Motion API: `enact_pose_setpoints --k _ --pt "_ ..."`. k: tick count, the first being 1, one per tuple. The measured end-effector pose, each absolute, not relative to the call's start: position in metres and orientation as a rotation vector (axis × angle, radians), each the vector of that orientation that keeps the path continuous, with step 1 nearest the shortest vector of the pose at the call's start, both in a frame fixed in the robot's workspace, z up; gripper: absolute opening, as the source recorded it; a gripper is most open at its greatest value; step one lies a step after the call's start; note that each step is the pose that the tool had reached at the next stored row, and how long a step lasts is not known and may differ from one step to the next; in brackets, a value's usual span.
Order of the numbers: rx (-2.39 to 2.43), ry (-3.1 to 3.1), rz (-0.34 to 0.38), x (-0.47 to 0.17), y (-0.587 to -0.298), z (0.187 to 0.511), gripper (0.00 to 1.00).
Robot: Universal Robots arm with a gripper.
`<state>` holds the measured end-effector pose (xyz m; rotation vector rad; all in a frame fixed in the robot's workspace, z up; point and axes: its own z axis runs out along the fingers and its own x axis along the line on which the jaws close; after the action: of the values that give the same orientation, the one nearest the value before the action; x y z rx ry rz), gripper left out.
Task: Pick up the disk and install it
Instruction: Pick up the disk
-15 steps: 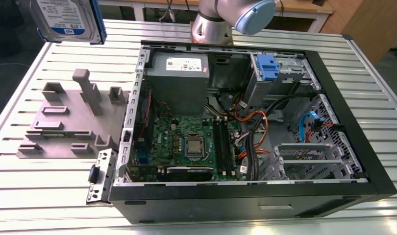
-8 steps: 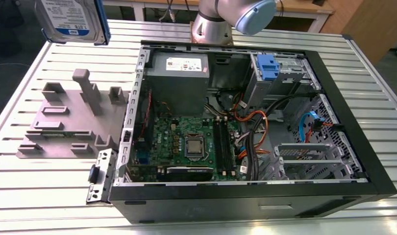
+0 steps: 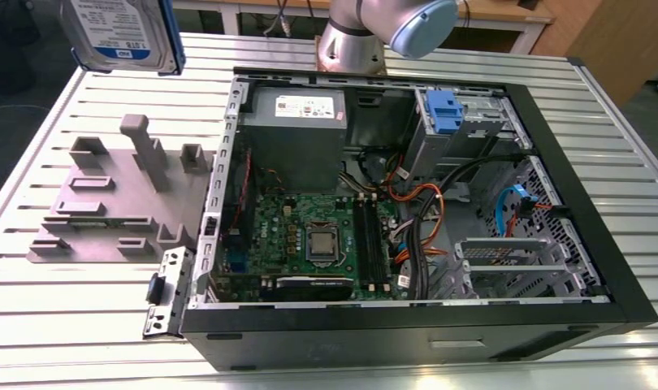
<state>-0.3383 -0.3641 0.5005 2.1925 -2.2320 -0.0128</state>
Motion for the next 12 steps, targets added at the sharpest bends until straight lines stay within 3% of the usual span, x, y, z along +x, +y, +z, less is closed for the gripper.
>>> enact_pose_setpoints --k 12 --pt "2.193 -2.232 -0.013 -0.3334 -0.3641 0.5003 0.36"
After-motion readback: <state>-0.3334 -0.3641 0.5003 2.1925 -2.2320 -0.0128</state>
